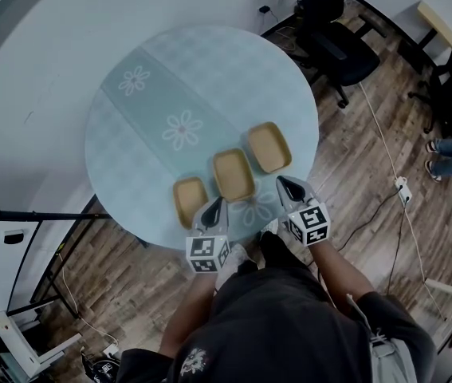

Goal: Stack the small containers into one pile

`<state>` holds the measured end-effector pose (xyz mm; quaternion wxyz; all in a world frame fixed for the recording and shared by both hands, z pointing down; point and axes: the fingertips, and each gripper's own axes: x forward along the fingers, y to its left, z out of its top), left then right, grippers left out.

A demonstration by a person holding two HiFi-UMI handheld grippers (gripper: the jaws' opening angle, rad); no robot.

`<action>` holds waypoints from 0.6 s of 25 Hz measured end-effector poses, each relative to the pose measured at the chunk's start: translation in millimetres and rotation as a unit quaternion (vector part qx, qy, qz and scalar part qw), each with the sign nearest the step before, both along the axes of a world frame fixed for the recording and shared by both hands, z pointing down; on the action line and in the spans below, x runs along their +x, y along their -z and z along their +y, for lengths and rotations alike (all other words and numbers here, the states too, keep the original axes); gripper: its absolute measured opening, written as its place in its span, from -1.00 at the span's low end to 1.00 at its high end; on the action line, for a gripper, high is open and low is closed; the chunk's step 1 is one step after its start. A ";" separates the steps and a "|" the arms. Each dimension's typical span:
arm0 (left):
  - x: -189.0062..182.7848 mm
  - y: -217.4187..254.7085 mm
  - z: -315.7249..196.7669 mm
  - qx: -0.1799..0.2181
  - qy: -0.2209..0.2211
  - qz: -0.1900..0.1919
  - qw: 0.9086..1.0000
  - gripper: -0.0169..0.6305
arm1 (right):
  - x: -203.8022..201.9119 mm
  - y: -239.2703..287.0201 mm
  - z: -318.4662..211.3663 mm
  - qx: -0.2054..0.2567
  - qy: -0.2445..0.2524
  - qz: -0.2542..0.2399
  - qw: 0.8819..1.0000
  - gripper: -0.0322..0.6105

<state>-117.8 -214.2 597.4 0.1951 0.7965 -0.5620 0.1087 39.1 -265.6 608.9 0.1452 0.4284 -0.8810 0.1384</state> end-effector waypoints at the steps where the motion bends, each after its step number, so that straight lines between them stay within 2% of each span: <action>1: -1.4 -0.1 -0.7 -0.003 0.005 0.008 1.000 -0.93 | 2.6 -2.6 -2.5 -0.001 -0.008 0.000 1.000 -0.90; 4: -7.4 0.4 -5.5 -0.004 0.014 0.015 1.000 -0.93 | 10.6 -12.5 -11.3 -0.006 -0.037 0.008 0.999 -0.89; 11: -15.5 -8.7 -15.8 -0.012 0.023 0.006 1.000 -0.93 | 16.9 -38.3 -24.2 -0.031 -0.055 0.034 0.997 -0.21; 15: -14.6 -17.5 -20.4 -0.019 0.023 -0.001 1.000 -0.93 | 18.0 -58.4 -35.2 -0.050 -0.057 0.049 0.996 0.27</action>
